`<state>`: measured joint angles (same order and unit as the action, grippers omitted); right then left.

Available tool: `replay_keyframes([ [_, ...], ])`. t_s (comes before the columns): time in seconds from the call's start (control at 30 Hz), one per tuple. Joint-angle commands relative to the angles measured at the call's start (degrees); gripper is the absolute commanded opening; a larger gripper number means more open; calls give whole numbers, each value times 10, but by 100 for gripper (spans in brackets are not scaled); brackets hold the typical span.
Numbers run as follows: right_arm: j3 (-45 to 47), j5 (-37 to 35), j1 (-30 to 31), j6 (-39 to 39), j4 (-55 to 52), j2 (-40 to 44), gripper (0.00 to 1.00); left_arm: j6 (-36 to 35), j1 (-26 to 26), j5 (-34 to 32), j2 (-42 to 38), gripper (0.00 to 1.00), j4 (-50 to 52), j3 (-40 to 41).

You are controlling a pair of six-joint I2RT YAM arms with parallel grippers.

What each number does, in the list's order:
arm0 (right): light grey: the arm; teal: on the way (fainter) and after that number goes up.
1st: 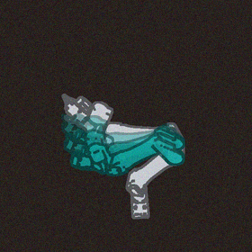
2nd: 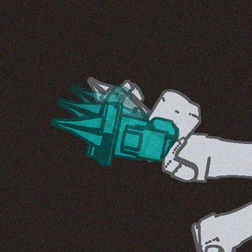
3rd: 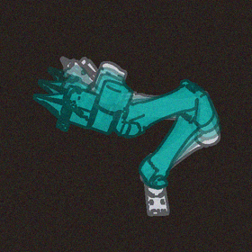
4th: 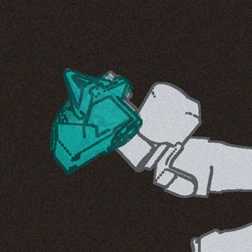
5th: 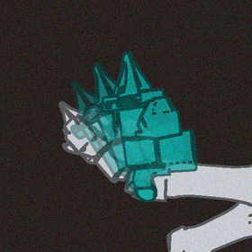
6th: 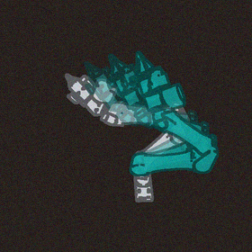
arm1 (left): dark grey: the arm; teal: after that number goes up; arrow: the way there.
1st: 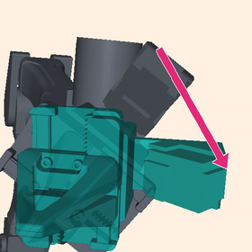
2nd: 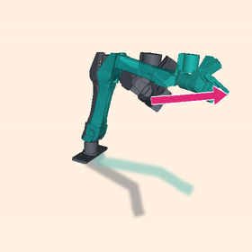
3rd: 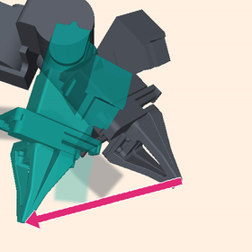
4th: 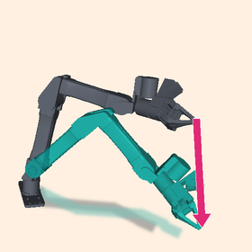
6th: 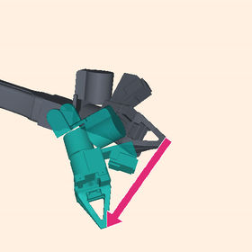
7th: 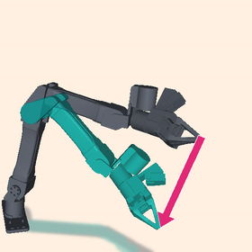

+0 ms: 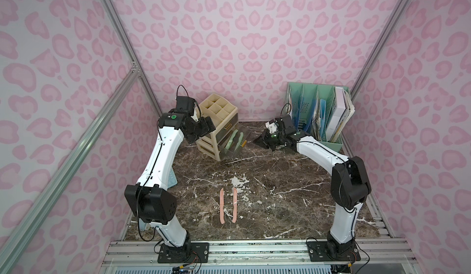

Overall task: Place the fruit knives into the drawer by color
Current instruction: Close the drawer in the storage box.

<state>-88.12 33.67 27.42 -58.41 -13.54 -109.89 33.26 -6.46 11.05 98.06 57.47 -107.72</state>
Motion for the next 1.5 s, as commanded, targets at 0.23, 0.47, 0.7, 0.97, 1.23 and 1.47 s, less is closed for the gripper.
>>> replay_keyframes([
  [0.23, -6, 14, -14, 14, 13, -9, 3, -21, 2, -34, 51, 92, 30, -51],
  [0.47, -26, 24, -17, 17, 12, -38, 2, -25, 3, -30, 69, 92, 35, -57],
  [0.7, -58, 38, -17, 14, 17, -81, 0, -23, 2, -16, 70, 92, 31, -55],
  [0.97, -94, 52, -17, 15, 16, -119, 0, -14, 2, 11, 71, 92, 18, -53],
  [1.23, -113, 65, -14, 4, 29, -147, 0, -9, 1, 24, 72, 92, 11, -53],
  [1.47, -161, 82, -1, 0, 24, -181, 0, -11, 1, 25, 73, 92, 13, -55],
])
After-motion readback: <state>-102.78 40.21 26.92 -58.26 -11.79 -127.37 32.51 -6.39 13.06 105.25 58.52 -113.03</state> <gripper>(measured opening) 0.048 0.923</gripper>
